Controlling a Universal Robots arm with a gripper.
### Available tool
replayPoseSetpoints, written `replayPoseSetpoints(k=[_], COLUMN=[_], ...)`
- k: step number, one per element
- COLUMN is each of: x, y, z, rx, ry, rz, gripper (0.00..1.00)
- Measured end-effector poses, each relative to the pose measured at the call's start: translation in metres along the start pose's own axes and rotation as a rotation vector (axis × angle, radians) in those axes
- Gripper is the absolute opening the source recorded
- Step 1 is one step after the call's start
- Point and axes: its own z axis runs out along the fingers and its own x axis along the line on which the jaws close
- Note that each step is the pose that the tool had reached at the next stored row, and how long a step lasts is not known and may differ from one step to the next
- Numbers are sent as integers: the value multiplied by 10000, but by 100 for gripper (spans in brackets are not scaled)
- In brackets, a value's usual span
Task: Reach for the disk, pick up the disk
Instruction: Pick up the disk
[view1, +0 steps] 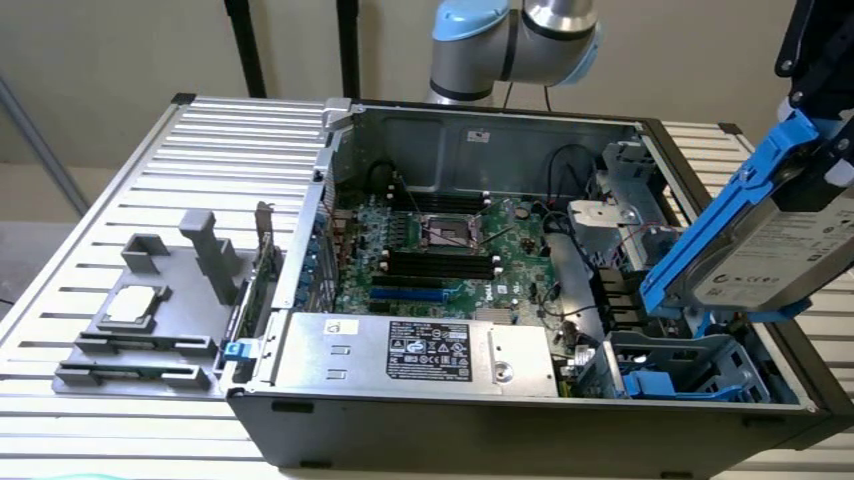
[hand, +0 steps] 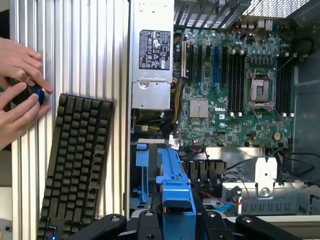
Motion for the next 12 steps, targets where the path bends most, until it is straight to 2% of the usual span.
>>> replayPoseSetpoints(k=[4, 12], x=[12, 13], y=[-5, -5], z=[34, 35], rx=[102, 116], ry=[3, 17], rz=[-9, -10], gripper=[33, 33])
